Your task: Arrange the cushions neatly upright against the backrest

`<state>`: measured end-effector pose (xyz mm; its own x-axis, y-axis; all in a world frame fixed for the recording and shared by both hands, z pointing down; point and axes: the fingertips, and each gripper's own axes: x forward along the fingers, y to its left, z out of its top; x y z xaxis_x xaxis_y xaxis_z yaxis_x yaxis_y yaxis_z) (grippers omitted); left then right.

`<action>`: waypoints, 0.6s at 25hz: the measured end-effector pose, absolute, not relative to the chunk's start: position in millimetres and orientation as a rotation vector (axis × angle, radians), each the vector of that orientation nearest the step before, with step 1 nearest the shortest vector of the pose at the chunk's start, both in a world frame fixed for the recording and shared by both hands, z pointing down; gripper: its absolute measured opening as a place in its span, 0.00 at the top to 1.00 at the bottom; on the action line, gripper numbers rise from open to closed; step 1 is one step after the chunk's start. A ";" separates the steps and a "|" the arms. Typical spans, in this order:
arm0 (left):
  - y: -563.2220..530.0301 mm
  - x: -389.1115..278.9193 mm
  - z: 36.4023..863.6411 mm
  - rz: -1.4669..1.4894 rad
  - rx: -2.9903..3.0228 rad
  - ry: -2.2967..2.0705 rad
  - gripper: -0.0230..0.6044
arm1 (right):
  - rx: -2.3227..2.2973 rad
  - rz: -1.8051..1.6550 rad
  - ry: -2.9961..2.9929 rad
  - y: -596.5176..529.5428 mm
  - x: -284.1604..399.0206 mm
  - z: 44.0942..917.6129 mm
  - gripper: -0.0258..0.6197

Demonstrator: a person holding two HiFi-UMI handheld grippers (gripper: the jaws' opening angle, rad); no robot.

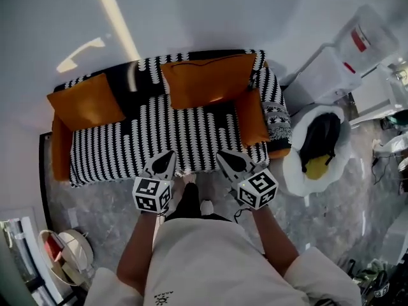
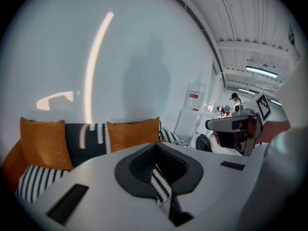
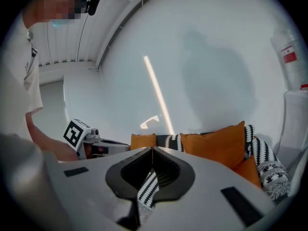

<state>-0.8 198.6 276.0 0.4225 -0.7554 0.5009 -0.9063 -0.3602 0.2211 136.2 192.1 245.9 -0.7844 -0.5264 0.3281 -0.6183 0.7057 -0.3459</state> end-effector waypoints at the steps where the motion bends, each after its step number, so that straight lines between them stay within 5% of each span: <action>1: 215.0 -4.2 273.2 0.425 2.195 -1.433 0.94 | 0.917 0.658 -2.717 202.8 139.6 244.1 0.92; 15: 314.9 -54.8 231.6 0.359 2.087 -1.690 0.94 | 0.907 0.623 -2.793 277.3 149.1 215.0 0.92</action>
